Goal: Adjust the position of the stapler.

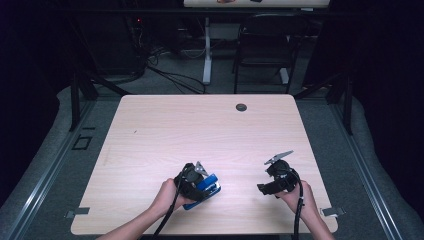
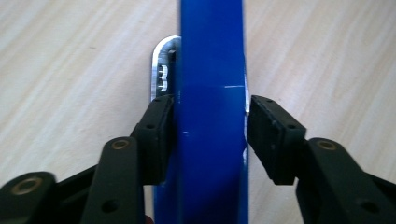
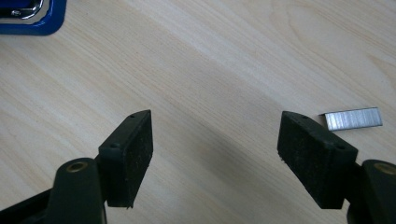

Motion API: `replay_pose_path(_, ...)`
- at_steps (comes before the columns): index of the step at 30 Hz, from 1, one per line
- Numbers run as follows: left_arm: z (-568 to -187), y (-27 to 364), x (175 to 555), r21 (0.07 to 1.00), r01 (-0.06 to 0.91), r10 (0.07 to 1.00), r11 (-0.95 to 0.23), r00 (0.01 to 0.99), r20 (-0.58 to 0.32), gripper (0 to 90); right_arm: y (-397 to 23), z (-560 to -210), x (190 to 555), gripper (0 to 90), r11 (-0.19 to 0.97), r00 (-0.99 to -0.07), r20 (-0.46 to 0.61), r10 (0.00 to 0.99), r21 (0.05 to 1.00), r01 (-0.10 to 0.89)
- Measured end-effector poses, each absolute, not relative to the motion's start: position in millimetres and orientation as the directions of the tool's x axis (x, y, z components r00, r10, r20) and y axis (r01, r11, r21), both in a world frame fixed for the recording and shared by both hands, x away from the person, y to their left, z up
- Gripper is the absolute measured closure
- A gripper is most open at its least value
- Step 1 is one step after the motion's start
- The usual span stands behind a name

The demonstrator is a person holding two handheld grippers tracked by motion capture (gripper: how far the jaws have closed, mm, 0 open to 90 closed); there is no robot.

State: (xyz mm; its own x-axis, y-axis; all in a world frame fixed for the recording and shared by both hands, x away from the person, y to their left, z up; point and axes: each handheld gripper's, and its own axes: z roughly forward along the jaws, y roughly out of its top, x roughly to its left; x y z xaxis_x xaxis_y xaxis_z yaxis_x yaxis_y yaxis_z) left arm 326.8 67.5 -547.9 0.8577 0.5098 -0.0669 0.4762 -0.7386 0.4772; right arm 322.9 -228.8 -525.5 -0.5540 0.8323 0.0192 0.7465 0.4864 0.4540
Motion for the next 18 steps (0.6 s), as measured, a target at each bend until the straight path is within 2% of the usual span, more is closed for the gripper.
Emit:
replay_pose_path(3, -548.6, 66.5, 325.9, 0.478, 0.454, 0.5, -0.752, 0.865, -0.035, 55.5, -228.7, -525.5, 322.8, 27.0, 0.486, -0.555, 0.021, 0.832, 0.454, 0.747)
replay_pose_path(5, -549.5, 70.4, 329.7, 0.499, 0.45, 0.495, -0.741, 0.868, -0.047, 64.0, -228.8, -525.3, 322.6, 27.4, 0.486, -0.556, 0.024, 0.831, 0.456, 0.746)
replay_pose_path(12, -549.5, 68.8, 330.6, 0.494, 0.389, 0.437, -0.778, 0.899, -0.02, 63.8, -228.3, -525.3, 323.0, 27.5, 0.494, -0.559, 0.017, 0.829, 0.446, 0.747)
replay_pose_path(18, -550.6, 64.6, 335.4, 0.509, 0.266, 0.301, -0.818, 0.954, -0.015, 64.4, -227.5, -525.4, 322.8, 27.5, 0.492, -0.558, 0.022, 0.83, 0.443, 0.749)
